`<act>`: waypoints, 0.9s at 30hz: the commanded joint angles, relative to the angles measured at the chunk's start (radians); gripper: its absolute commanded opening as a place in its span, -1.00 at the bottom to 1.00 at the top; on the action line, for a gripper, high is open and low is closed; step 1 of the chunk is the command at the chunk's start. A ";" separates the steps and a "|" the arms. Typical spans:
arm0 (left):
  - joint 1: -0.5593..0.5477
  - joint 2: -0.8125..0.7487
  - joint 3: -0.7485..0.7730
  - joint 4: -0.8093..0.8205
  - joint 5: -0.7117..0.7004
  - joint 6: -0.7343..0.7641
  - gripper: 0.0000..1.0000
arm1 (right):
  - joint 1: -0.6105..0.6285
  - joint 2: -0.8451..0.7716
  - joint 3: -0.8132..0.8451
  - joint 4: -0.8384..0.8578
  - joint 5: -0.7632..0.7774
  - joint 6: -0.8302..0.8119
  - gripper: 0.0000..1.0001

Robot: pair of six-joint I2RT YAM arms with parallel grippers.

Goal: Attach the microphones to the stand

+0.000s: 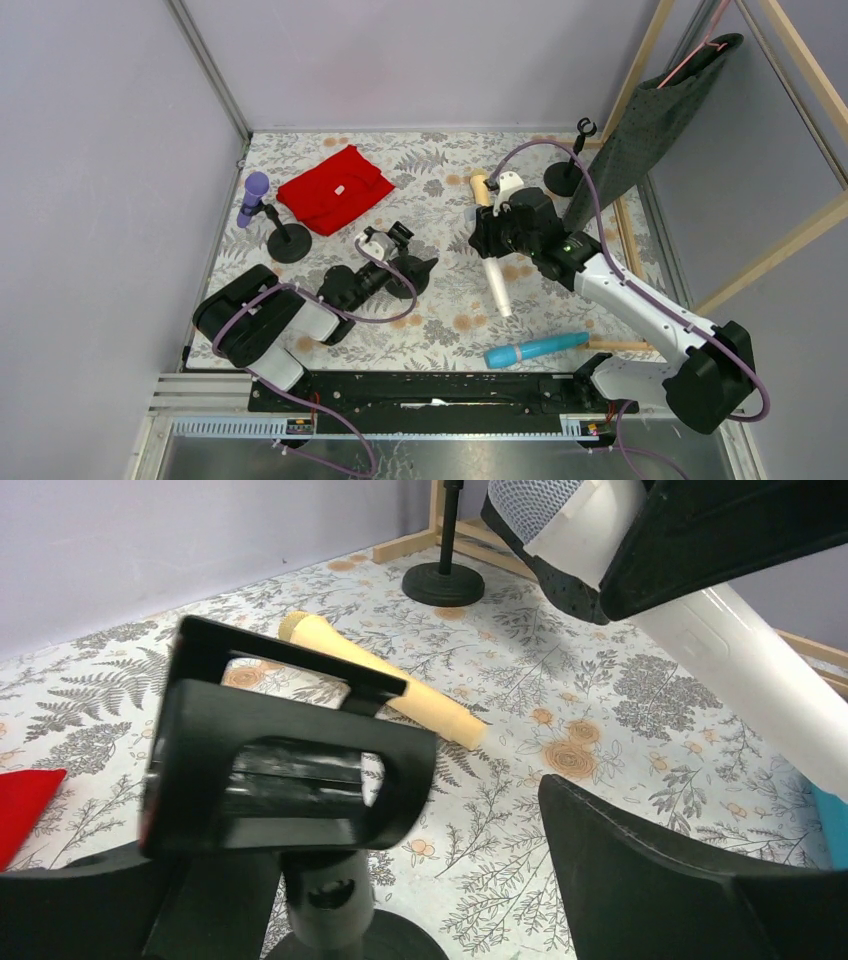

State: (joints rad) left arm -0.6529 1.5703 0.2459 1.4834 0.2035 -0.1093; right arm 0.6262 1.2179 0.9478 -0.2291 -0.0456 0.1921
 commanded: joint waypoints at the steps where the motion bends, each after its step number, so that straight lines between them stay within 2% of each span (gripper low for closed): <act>1: -0.052 -0.037 -0.015 0.124 -0.139 0.083 0.88 | -0.005 -0.038 -0.016 -0.013 -0.011 0.008 -0.98; 7: -0.099 -0.048 -0.014 0.124 -0.284 0.180 0.69 | -0.005 -0.058 -0.030 -0.028 -0.016 -0.006 -0.97; 9: -0.106 -0.046 -0.013 0.124 -0.321 0.190 0.54 | -0.006 -0.061 -0.030 -0.030 -0.017 -0.007 -0.95; 12: -0.113 -0.048 -0.013 0.124 -0.348 0.197 0.20 | -0.005 -0.065 -0.033 -0.028 -0.019 -0.008 -0.94; 21: -0.122 -0.041 -0.022 0.123 -0.321 0.199 -0.37 | -0.005 -0.077 -0.037 -0.027 -0.021 -0.008 -0.88; 27: -0.123 -0.042 -0.020 0.121 -0.242 0.203 -0.93 | -0.005 -0.121 -0.035 -0.025 -0.013 0.003 -0.88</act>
State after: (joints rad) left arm -0.7723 1.5455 0.2287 1.4883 -0.1047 0.0776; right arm 0.6262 1.1587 0.9051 -0.2676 -0.0475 0.1909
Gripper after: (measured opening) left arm 0.328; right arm 0.466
